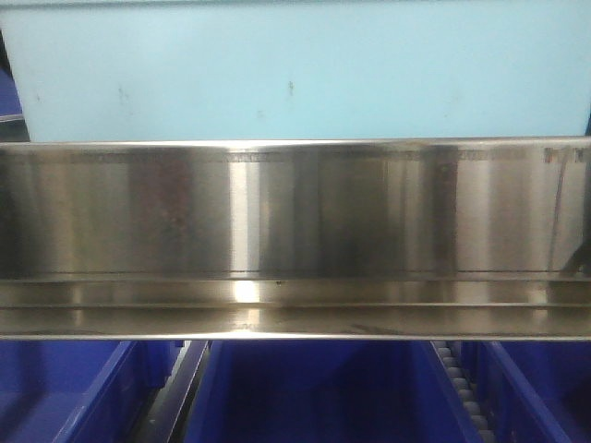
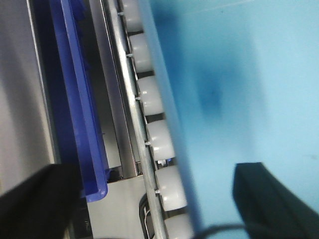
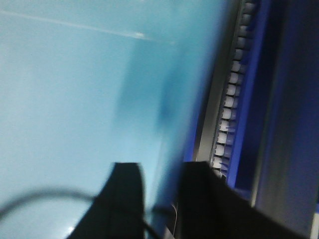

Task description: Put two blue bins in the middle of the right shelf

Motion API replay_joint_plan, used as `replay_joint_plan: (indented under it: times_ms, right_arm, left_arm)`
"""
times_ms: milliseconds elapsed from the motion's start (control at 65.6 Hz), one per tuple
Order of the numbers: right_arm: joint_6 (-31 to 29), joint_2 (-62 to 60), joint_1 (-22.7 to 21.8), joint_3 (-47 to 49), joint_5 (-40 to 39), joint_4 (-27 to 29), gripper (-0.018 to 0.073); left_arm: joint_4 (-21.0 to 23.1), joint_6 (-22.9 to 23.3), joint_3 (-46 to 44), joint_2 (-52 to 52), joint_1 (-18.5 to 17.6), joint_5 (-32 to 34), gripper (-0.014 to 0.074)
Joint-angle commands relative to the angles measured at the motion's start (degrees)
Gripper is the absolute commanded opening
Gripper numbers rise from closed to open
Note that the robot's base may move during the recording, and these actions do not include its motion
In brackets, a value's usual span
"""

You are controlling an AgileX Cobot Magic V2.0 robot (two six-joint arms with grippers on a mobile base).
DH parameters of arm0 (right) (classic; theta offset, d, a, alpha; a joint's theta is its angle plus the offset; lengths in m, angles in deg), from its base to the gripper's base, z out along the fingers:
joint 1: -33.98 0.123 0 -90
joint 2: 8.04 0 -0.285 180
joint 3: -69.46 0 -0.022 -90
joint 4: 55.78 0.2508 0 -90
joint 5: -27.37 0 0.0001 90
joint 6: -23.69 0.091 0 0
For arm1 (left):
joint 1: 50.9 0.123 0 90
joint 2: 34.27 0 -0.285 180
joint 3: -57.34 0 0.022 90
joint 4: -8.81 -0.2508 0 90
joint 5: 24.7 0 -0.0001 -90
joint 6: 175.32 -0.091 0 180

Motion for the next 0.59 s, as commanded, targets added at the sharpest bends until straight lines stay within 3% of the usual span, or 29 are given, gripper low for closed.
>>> replay_joint_plan:
  times_ms: [0, 30, 152, 579]
  right_arm:
    - [0.1, -0.2, 0.1, 0.4, 0.4, -0.1, -0.0116]
    - [0.1, -0.2, 0.1, 0.4, 0.4, -0.2, -0.0166]
    - [0.1, -0.2, 0.1, 0.4, 0.9, -1.3, -0.0151]
    - [0.2, -2.6, 0.1, 0.4, -0.1, -1.6, -0.0151]
  left_arm:
    - [0.2, 0.6, -0.4, 0.2, -0.3, 0.4, 0.0295]
    - [0.2, 0.6, -0.4, 0.2, -0.3, 0.4, 0.0202]
    - [0.2, 0.6, -0.6, 0.2, -0.3, 0.4, -0.0113]
    - [0.2, 0.7, -6.6, 0.3, -0.4, -2.0, -0.0111]
